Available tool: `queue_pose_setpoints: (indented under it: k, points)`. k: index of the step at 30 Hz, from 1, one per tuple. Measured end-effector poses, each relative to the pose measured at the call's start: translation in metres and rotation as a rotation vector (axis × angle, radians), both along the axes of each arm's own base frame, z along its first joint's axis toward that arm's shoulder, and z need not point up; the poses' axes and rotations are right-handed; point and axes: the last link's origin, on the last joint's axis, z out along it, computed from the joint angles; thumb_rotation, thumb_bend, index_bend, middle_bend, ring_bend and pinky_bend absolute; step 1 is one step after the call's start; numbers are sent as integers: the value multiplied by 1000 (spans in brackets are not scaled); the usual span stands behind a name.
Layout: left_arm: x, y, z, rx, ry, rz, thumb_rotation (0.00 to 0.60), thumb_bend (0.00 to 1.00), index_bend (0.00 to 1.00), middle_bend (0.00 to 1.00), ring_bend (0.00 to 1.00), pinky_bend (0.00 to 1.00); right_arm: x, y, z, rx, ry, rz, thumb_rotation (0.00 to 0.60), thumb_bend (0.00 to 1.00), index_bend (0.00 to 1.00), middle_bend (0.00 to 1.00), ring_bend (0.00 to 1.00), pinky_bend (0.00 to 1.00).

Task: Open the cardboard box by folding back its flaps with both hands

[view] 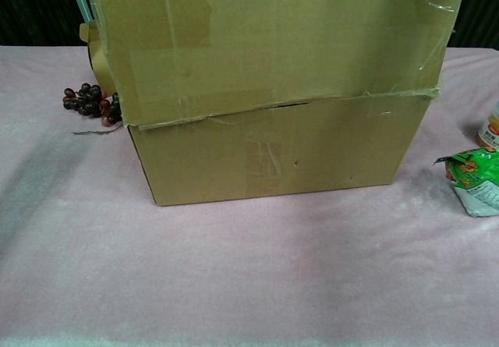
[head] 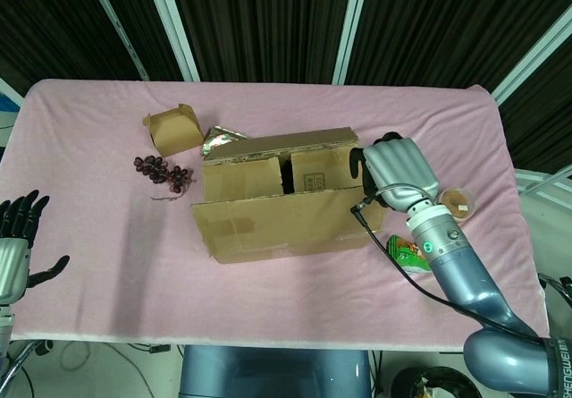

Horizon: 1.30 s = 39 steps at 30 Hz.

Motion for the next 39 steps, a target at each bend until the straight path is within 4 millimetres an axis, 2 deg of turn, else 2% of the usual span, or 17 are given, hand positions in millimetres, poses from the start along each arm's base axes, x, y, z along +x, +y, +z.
queue_pose_setpoints:
  k: [24,39]
  points:
    - [2,-1,0,-1,-3,-12,600,157,0,0,0,0,-24,35,15,51,103,-37,600,1000,547,643,449,276]
    - [1,-2,0,-1,3,-14,600,157,0,0,0,0,-62,54,23,87,135,-77,600,1000,547,643,449,276]
